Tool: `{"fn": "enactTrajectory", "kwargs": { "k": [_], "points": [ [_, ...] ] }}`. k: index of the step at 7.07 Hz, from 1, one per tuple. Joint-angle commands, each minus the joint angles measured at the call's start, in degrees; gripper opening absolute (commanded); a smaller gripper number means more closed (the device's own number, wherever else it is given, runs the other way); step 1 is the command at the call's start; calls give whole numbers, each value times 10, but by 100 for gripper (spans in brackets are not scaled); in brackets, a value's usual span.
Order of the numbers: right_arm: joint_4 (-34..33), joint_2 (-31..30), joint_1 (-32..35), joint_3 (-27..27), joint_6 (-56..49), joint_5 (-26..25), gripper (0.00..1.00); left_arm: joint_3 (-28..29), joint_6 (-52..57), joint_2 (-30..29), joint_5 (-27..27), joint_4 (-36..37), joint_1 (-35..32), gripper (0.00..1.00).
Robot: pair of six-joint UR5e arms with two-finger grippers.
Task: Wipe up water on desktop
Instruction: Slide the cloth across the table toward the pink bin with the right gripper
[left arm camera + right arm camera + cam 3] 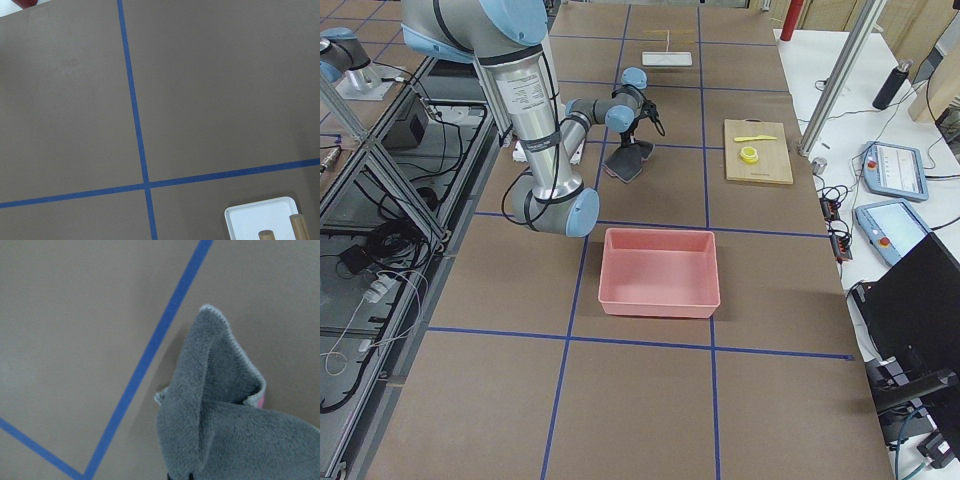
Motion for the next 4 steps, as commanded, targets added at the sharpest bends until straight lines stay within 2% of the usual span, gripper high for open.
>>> {"fn": "enactTrajectory", "kwargs": {
  "k": [1,2,4],
  "points": [
    [87,1,44,5,29,71,0,3,22,13,0,0,0,99],
    [136,1,76,2,67,104,0,4,21,13,0,0,1,99],
    [159,10,81,-26,68,112,0,3,20,11,0,0,1,99]
  ]
}}
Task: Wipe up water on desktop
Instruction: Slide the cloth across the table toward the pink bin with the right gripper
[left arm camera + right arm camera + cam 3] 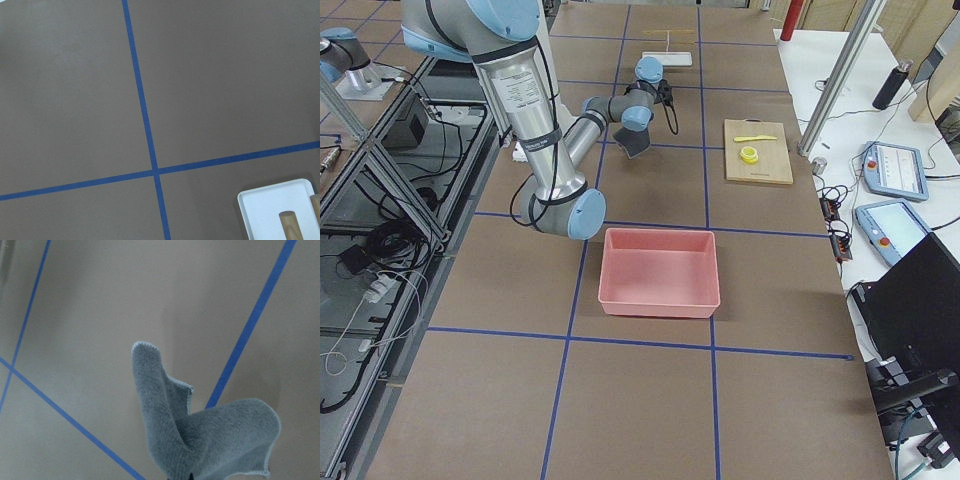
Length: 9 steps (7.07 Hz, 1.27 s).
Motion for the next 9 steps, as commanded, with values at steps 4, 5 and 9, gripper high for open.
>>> {"fn": "enactTrajectory", "kwargs": {
  "k": [4,5,9],
  "points": [
    [39,-6,40,-85,-3,5,0,0,-5,-9,0,1,2,99],
    [39,-25,57,-98,-11,6,0,-1,-6,-9,0,1,2,99],
    [32,-60,137,-149,-91,30,0,-2,1,39,-4,0,-1,99]
  ]
}}
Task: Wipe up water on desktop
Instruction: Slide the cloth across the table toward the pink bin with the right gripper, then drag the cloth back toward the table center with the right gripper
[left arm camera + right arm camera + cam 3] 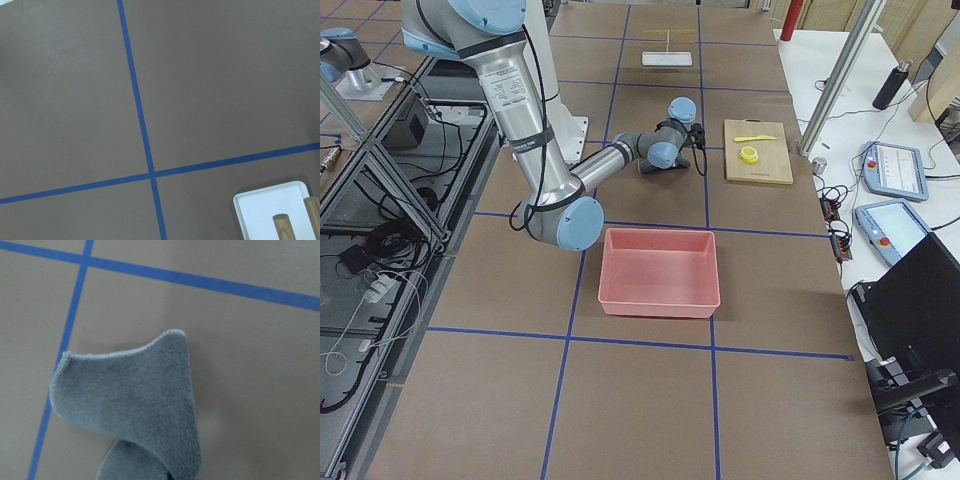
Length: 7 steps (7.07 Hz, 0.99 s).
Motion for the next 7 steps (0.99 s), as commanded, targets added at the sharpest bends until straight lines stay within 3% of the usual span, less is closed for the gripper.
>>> {"fn": "enactTrajectory", "kwargs": {
  "k": [1,4,7],
  "points": [
    [-1,-18,46,-29,-56,16,0,3,1,33,1,1,-2,99],
    [-19,-47,86,-42,-121,16,0,17,-1,33,0,1,-10,99],
    [-107,-41,107,-20,-144,9,0,25,-1,33,0,1,-10,99]
  ]
}}
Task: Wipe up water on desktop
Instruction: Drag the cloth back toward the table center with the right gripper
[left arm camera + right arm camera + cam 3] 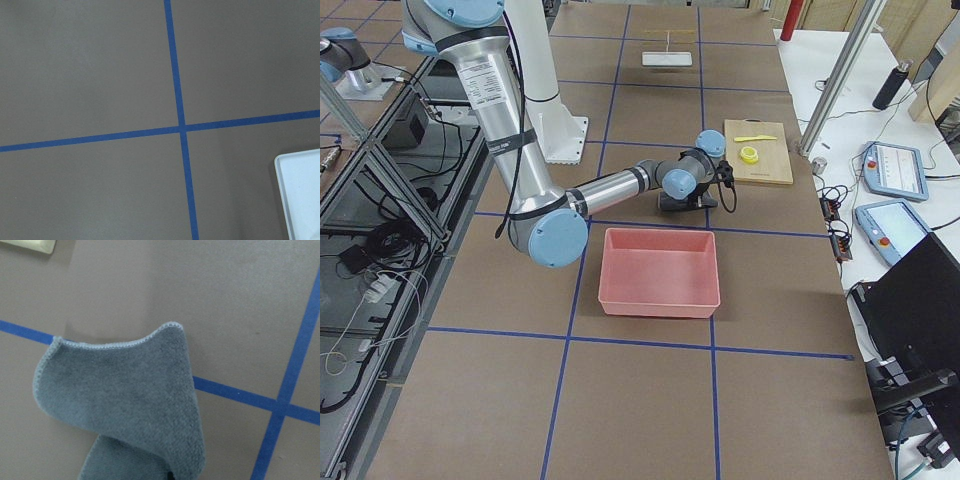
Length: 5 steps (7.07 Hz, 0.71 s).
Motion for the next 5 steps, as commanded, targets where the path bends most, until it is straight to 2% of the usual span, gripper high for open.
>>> {"fn": "enactTrajectory", "kwargs": {
  "k": [1,2,3,4,5],
  "points": [
    [-63,3,15,24,-18,-8,0,13,1,0,0,-1,0,99],
    [-119,3,22,59,-40,-10,0,18,1,0,0,-1,2,99],
    [-204,5,25,110,-65,-32,0,18,0,-1,0,-1,2,99],
    [-304,28,28,148,-99,-62,0,19,0,-1,0,-1,2,99],
    [-381,56,28,159,-128,-106,0,20,0,-2,0,-1,2,99]
  ]
}}
